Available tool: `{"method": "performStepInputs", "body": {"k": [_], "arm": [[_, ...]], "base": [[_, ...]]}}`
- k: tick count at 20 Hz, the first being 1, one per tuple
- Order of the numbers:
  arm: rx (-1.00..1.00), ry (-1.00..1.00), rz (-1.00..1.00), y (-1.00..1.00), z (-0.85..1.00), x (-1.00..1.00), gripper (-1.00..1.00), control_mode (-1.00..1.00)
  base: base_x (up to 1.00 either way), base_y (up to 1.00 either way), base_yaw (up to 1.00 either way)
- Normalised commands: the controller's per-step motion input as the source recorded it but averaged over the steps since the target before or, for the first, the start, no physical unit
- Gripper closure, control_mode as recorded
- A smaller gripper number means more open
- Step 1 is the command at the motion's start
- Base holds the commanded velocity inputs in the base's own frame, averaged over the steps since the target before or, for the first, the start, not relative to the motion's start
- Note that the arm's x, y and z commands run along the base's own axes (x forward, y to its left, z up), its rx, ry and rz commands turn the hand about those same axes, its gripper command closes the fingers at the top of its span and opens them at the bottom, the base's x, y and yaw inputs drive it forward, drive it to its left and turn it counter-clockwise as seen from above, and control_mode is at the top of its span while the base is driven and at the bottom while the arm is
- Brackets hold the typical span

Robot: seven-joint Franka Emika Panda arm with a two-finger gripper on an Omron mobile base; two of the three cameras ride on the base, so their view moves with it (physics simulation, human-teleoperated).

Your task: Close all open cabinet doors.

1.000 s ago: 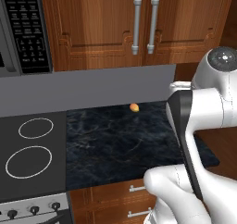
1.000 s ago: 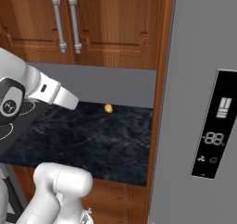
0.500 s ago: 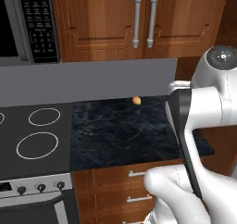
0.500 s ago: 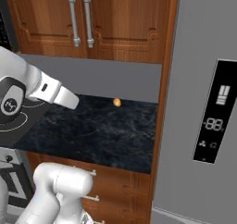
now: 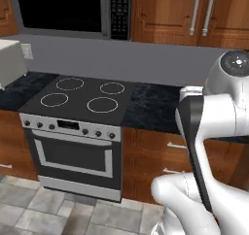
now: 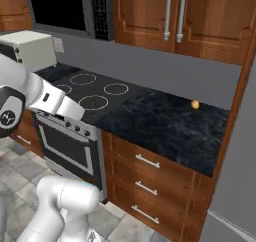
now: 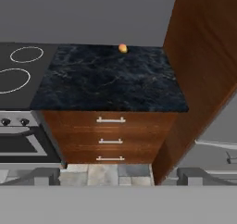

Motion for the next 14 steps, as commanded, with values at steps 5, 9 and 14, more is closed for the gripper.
{"method": "performStepInputs", "body": {"k": [5, 9, 14], "arm": [[0.00, 0.00, 0.00, 0.00, 0.00, 0.00, -1.00, 1.00], [0.00, 0.00, 0.00, 0.00, 0.00, 0.00, -1.00, 1.00], [0.00, 0.00, 0.00, 0.00, 0.00, 0.00, -1.00, 1.00]], "base": [[-0.30, 0.39, 0.70], [0.49, 0.60, 0.53], [0.71, 0.98, 0.09]]}}
